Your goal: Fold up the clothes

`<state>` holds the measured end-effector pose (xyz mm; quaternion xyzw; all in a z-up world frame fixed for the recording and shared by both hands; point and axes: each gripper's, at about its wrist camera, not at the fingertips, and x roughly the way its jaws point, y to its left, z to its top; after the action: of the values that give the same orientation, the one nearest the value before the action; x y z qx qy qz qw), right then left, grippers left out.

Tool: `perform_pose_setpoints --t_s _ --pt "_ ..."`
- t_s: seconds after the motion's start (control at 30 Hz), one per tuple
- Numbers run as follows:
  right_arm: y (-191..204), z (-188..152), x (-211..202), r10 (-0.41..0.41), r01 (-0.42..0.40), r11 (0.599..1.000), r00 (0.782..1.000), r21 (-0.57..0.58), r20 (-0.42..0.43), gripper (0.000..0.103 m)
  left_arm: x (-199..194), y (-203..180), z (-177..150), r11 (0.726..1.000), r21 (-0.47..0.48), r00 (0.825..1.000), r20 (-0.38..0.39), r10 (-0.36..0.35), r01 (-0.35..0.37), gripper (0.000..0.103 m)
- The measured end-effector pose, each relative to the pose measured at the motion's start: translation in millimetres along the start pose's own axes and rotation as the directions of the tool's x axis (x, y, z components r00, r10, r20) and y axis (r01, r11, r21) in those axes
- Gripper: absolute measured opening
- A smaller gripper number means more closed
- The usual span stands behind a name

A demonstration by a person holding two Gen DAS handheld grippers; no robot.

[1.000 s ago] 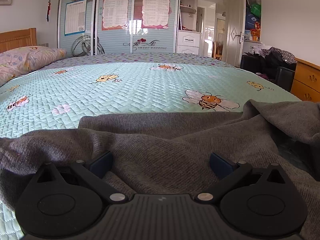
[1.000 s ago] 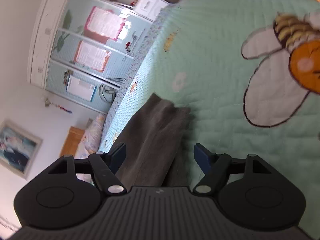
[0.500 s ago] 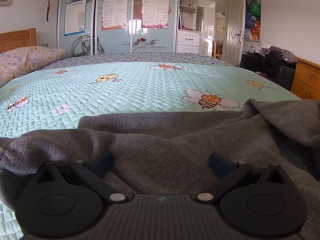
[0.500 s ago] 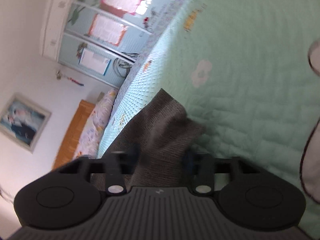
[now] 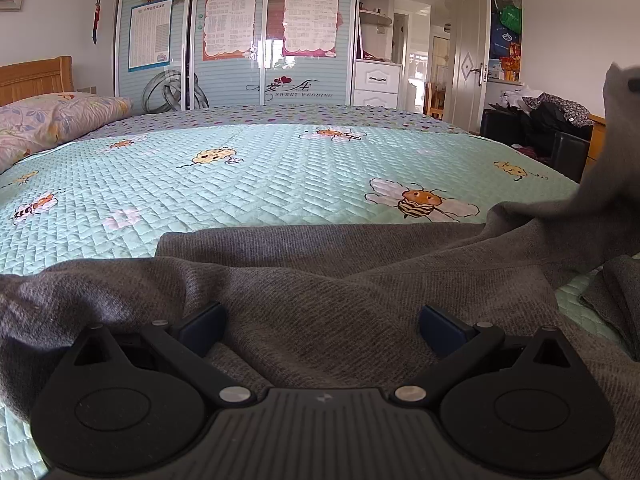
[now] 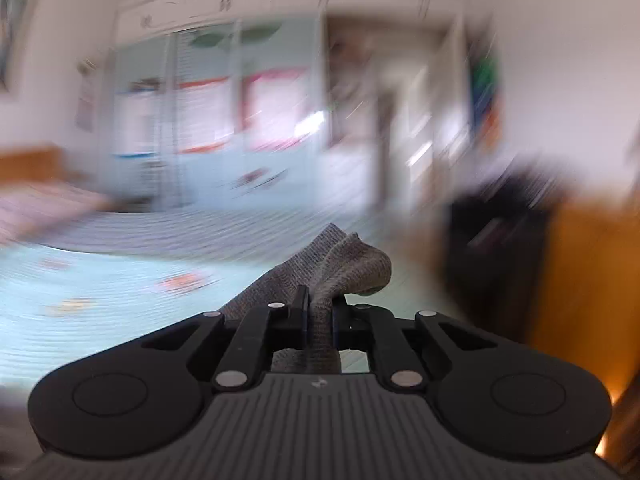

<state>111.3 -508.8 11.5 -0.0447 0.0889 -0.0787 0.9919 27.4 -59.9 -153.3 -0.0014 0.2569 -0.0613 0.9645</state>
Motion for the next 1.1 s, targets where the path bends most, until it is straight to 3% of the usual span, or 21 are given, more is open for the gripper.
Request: perform_pose_setpoints --t_s 0.07,0.17,0.33,0.47,0.53,0.6,0.67,0.77,0.83,0.9,0.97,1.03,1.1 --pt "-14 7 17 -0.164 0.168 0.982 0.985 -0.092 0.047 0.012 0 0 0 1.0 0.0 1.0 0.001 -0.001 0.001 0.102" --pt "-44 -14 52 -0.286 0.281 0.953 0.958 -0.112 -0.032 0.012 0 0 -1 1.0 -0.001 1.0 0.002 -0.003 0.003 0.102" --pt "-67 -85 106 -0.29 0.287 0.956 0.911 -0.052 -0.295 0.012 -1 1 0 1.0 -0.003 1.0 0.002 -0.002 0.002 0.102" --pt "-79 -126 110 -0.307 0.379 0.922 0.844 0.084 -0.44 0.017 -1 3 0 1.0 -0.003 1.0 0.001 -0.003 0.003 0.102" --pt "-86 -140 99 -0.295 0.416 0.893 0.826 0.169 -0.48 0.041 -1 3 0 1.0 -0.002 1.0 0.001 -0.003 0.003 0.102" --pt "-91 -151 82 -0.273 0.442 0.86 0.822 0.257 -0.5 0.051 -1 2 1 1.0 0.001 1.0 0.0 -0.001 0.001 0.102" --pt "-84 -157 59 -0.259 0.456 0.823 0.832 0.339 -0.491 0.052 -3 0 2 1.0 0.012 1.0 0.0 0.005 -0.005 0.102" --pt "-60 -164 4 -0.203 0.401 0.776 0.89 0.488 -0.409 0.053 -11 -9 5 0.998 0.056 1.0 -0.009 0.003 -0.002 0.102" --pt "-29 -168 -28 -0.091 0.269 0.768 0.944 0.581 -0.316 0.062 -22 -16 11 0.996 0.075 0.998 -0.028 -0.049 0.051 0.101" --pt "4 -178 -46 0.056 0.104 0.761 0.973 0.641 -0.224 0.069 -37 -16 24 0.992 0.062 0.994 -0.033 -0.108 0.11 0.101" --pt "34 -192 -58 0.182 -0.043 0.741 0.973 0.671 -0.139 0.07 -52 -11 42 0.986 0.037 0.987 -0.025 -0.159 0.16 0.102" --pt "51 -207 -60 0.22 -0.098 0.749 0.97 0.656 -0.106 0.07 -54 2 68 0.992 0.082 0.995 0.001 -0.095 0.095 0.102" --pt "47 -211 -56 0.233 -0.097 0.734 0.966 0.672 -0.115 0.07 -56 14 94 0.992 0.124 0.999 0.03 -0.032 0.028 0.102"
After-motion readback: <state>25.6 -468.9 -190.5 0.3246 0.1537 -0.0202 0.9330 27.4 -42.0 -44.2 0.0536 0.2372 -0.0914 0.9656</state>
